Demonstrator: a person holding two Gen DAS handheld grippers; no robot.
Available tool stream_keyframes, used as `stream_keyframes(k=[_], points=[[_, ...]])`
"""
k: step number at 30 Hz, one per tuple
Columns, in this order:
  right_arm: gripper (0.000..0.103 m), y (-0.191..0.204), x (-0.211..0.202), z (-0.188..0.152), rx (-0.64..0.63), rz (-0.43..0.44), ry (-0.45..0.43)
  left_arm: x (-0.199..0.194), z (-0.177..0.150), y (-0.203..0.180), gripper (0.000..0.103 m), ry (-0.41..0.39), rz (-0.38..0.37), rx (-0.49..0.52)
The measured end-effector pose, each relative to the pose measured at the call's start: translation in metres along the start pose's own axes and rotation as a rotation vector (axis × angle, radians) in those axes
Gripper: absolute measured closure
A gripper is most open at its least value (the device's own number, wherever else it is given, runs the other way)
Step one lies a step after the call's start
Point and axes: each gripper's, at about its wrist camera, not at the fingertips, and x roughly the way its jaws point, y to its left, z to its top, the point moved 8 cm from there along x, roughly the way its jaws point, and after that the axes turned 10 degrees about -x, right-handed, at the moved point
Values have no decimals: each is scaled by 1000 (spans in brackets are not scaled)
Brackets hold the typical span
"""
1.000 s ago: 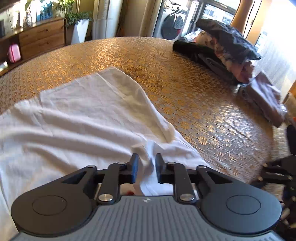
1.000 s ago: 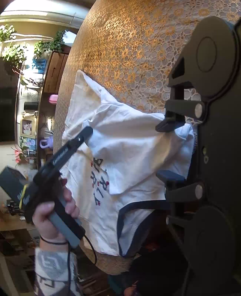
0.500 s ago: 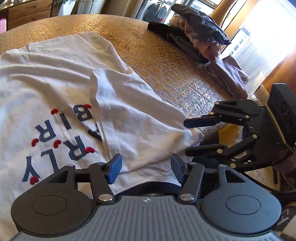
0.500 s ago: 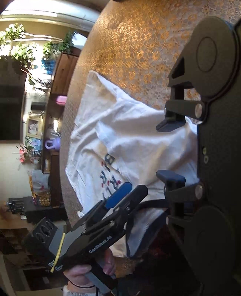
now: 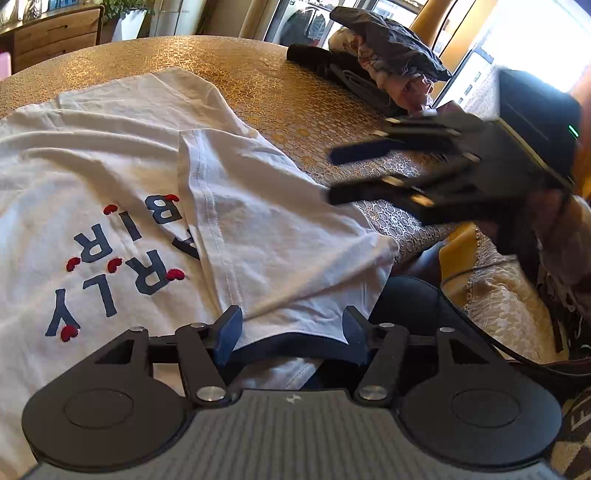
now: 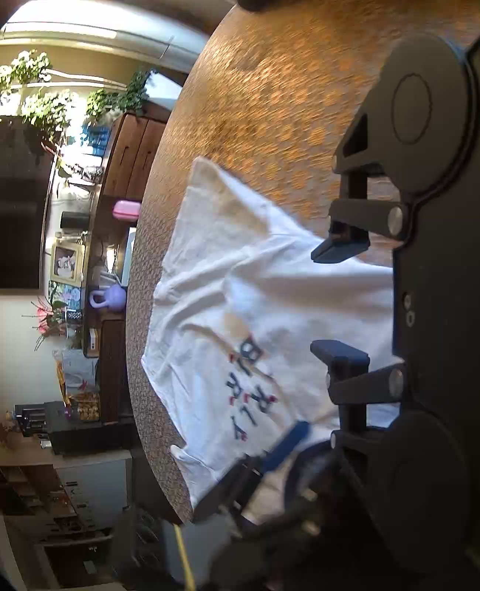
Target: Fold clothes
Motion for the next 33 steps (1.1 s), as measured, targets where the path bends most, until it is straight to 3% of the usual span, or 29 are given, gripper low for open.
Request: stream_keyframes(k=[7,13,17,20,25,28,33], points=[[0,-15,75,25,43,106,68,-1,-4,-1,40,-30,-5,2],[0,-46,93,23,159,25,98,-3,-8,2,40,-44,-15,-7],[0,-23,83,30,89,28,56,-12,-16,3,40,-56,4,-7],[0,-1,93,26,-6,23,100,-30,-24,3,37,-86,20,-5],[0,0,85,40,24,-49,86,-68,-51,32,34,-135,129,-63],[0,30,72,68,-26,-13,13,-101,-69,63,34,-175,206,-121],[0,114,77,106,-166,103,-44,-160,-99,119,33,-244,332,-230]])
